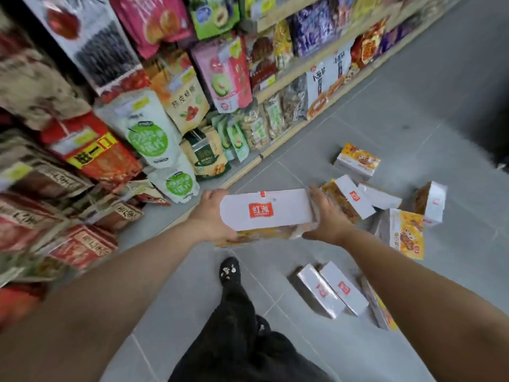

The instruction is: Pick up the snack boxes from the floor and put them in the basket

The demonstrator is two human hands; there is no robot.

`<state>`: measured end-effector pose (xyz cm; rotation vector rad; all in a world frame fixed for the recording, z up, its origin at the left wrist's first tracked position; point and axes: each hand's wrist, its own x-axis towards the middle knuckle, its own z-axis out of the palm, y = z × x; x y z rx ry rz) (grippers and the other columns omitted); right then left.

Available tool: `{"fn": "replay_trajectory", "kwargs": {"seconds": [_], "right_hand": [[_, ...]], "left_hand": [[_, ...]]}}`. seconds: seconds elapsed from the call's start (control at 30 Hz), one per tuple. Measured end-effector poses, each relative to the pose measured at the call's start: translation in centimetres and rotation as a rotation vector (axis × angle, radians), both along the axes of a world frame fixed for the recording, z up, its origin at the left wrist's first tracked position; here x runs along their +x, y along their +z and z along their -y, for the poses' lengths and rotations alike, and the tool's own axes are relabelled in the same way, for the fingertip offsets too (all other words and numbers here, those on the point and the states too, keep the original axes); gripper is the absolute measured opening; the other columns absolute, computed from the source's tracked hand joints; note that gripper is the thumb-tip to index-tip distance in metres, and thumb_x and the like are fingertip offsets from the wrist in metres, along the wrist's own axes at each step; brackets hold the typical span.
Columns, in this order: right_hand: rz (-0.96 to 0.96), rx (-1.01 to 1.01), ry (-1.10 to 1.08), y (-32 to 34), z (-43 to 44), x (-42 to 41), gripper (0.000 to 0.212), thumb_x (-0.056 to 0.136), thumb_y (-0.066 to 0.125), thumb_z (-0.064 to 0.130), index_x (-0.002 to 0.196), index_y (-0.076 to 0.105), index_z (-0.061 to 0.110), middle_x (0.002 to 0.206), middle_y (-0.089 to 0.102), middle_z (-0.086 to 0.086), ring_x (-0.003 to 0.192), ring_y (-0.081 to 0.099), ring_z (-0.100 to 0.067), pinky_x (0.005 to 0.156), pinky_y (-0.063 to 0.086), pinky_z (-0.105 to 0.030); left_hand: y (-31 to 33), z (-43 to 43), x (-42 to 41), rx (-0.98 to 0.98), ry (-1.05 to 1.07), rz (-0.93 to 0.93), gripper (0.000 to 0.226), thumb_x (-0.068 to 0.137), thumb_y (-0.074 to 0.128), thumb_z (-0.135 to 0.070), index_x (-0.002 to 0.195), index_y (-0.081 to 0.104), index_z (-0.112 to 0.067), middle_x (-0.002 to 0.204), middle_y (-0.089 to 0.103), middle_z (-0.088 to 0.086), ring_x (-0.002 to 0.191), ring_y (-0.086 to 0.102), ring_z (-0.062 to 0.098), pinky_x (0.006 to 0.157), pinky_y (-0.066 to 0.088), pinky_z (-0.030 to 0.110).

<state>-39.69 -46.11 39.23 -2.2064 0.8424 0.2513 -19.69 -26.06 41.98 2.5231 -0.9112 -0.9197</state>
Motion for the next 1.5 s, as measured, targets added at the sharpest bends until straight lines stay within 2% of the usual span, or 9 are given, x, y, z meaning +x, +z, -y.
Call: {"fn": "replay_trajectory", "kwargs": {"seconds": [0.17, 0.4, 0.53, 0.73, 0.8, 0.97, 1.17, 1.4, 1.5], "right_hand": [[0.043, 0.203, 0.246, 2.4, -2.6, 3.8, 0.111, 0.053, 0.093, 0.012, 0.144, 0.029, 0.019, 0.14, 0.041, 0.004, 0.133, 0.039, -0.018, 0.114, 0.029, -0.037], [-0.069, 0.477, 0.486, 5.1, -12.7, 12.7, 0.118, 0.033, 0.098, 0.033, 0.137, 0.041, 0.032, 0.132, 0.058, 0.006, 0.122, 0.055, -0.016, 0.104, 0.044, -0.049], [-0.099, 0.543, 0.536, 7.3, -21.6, 16.5, 0.095, 0.054, 0.089, 0.009, 0.125, 0.035, 0.041, 0.122, 0.049, 0.022, 0.104, 0.057, -0.005, 0.078, 0.051, -0.033], [-0.101, 0.547, 0.675, 8.0, -37.0, 20.1, 0.087, 0.059, 0.088, 0.009, 0.122, 0.036, 0.039, 0.123, 0.049, 0.014, 0.108, 0.06, -0.019, 0.089, 0.052, -0.042], [-0.117, 0.536, 0.702, 7.2, -42.7, 20.8, 0.095, 0.049, 0.091, 0.022, 0.127, 0.038, 0.036, 0.126, 0.05, 0.014, 0.106, 0.062, -0.017, 0.085, 0.054, -0.041], [-0.111, 0.575, 0.657, 5.2, -55.8, 22.1, 0.087, 0.064, 0.088, 0.016, 0.133, 0.037, 0.025, 0.127, 0.049, 0.01, 0.104, 0.06, -0.016, 0.07, 0.051, -0.031], [-0.214, 0.593, 0.603, 3.1, -66.2, 24.4, 0.078, 0.06, 0.09, 0.025, 0.123, 0.044, 0.024, 0.12, 0.055, 0.01, 0.096, 0.061, -0.009, 0.065, 0.051, -0.031], [-0.363, 0.534, 0.624, 0.1, -75.2, 31.4, 0.062, 0.074, 0.081, 0.032, 0.125, 0.047, 0.02, 0.12, 0.057, 0.001, 0.09, 0.059, -0.01, 0.057, 0.051, -0.027], [-0.443, 0.536, 0.649, -1.0, -79.5, 35.0, 0.049, 0.078, 0.076, 0.038, 0.117, 0.052, 0.02, 0.112, 0.063, 0.002, 0.088, 0.061, -0.013, 0.061, 0.051, -0.029]], "left_hand": [[3.3, -9.8, 0.2, -0.056, 0.26, -0.154, 0.103, 0.051, 0.083, -0.02, 0.141, 0.033, -0.028, 0.128, 0.033, -0.002, 0.114, 0.041, 0.014, 0.086, 0.048, 0.026], [7.0, -24.3, -1.2, -0.124, 0.569, -0.222, 0.102, 0.057, 0.082, -0.017, 0.144, 0.029, -0.025, 0.132, 0.037, -0.002, 0.114, 0.038, 0.012, 0.085, 0.039, 0.022], [7.8, -33.0, -2.2, -0.211, 0.749, -0.269, 0.093, 0.058, 0.083, -0.009, 0.136, 0.038, -0.029, 0.123, 0.045, -0.008, 0.119, 0.044, 0.013, 0.071, 0.042, 0.01], [7.6, -47.3, -5.1, -0.383, 1.049, -0.316, 0.072, 0.07, 0.067, 0.018, 0.121, 0.043, -0.026, 0.109, 0.055, 0.0, 0.074, 0.055, 0.004, 0.047, 0.048, 0.011], [6.5, -53.3, -5.6, -0.466, 1.189, -0.349, 0.085, 0.07, 0.069, 0.014, 0.138, 0.034, -0.023, 0.13, 0.046, 0.006, 0.078, 0.058, 0.009, 0.048, 0.051, 0.018], [3.0, -66.2, -6.1, -0.689, 1.556, -0.461, 0.063, 0.08, 0.074, -0.006, 0.13, 0.036, -0.009, 0.118, 0.062, 0.012, 0.092, 0.067, 0.027, 0.067, 0.06, 0.043], [0.8, -74.3, -5.0, -0.626, 1.622, -0.444, 0.042, 0.08, 0.075, -0.026, 0.114, 0.054, -0.014, 0.109, 0.069, 0.008, 0.091, 0.069, 0.022, 0.066, 0.058, 0.033], [-3.5, -82.7, 0.8, -0.509, 1.695, -0.414, 0.07, 0.059, 0.082, -0.051, 0.113, 0.056, -0.015, 0.108, 0.068, 0.007, 0.099, 0.065, 0.027, 0.094, 0.051, 0.045], [-6.5, -87.1, 4.2, -0.527, 1.767, -0.379, 0.092, 0.039, 0.084, -0.054, 0.12, 0.055, -0.021, 0.104, 0.07, 0.004, 0.093, 0.069, 0.026, 0.087, 0.056, 0.046]]}}
